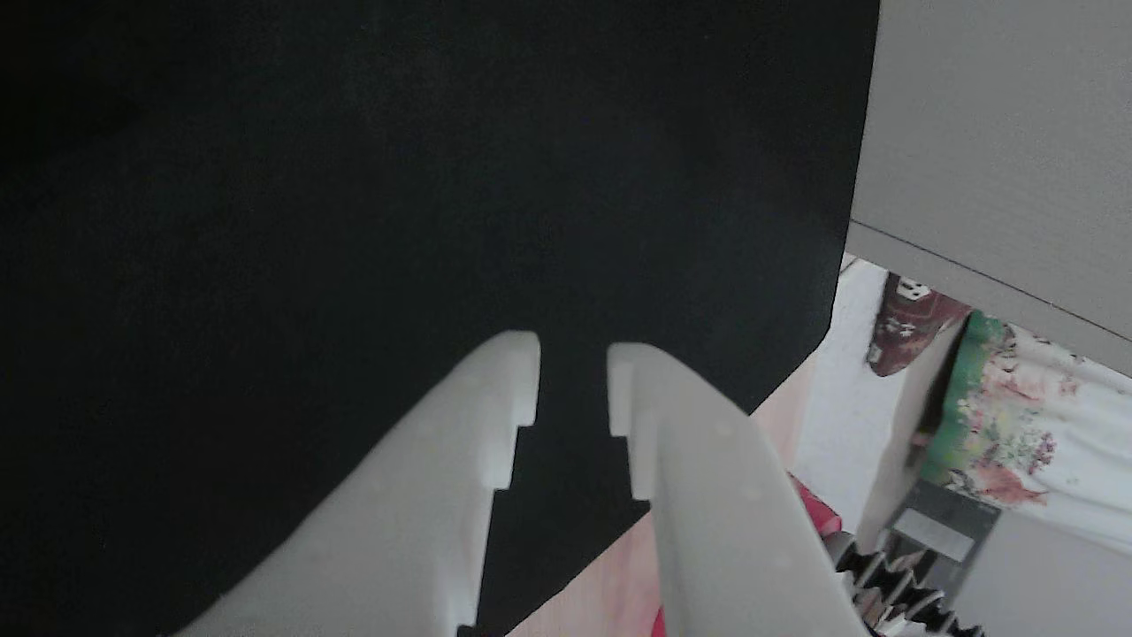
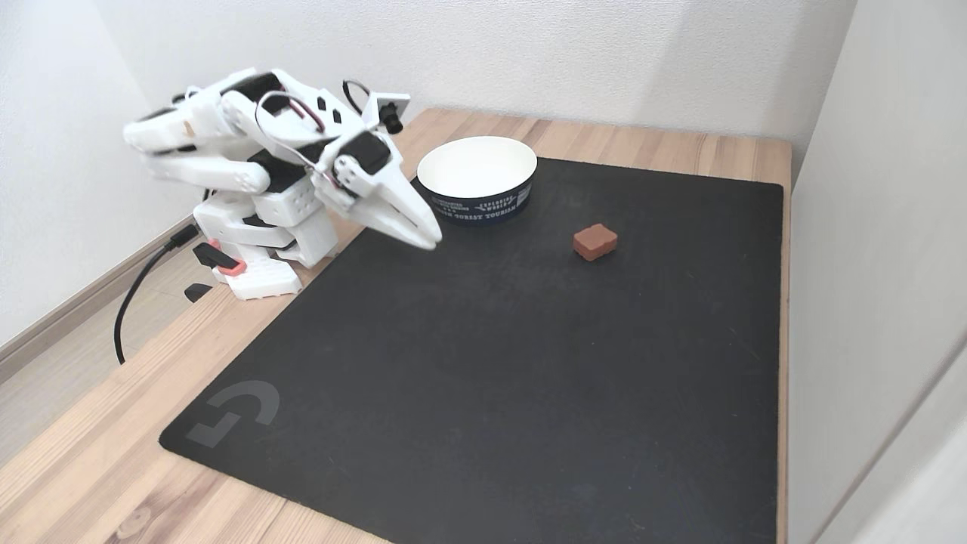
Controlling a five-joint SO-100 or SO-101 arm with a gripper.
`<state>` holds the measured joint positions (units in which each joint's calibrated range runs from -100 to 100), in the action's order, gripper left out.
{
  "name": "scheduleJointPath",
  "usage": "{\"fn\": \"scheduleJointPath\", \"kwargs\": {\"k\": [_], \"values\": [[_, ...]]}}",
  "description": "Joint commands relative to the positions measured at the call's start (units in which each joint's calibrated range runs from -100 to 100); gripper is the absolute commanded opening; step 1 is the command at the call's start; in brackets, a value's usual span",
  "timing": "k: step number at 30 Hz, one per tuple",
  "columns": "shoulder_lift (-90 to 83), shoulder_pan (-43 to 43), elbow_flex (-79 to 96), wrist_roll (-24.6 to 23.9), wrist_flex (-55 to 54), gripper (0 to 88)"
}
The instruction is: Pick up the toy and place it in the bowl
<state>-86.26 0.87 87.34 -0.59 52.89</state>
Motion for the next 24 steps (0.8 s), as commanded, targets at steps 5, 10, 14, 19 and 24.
{"fn": "scheduleJointPath", "kwargs": {"k": [5,10,14,19,24], "values": [[25.61,-3.76,-25.74,-0.19,0.79,2.3],[38.87,-9.45,-39.35,-0.24,1.55,2.4],[49.87,-12.04,-50.07,0.02,1.55,2.4],[62.71,-14.55,-61.79,0.17,1.55,2.3],[73.55,-15.22,-72.96,0.28,1.64,2.3]]}}
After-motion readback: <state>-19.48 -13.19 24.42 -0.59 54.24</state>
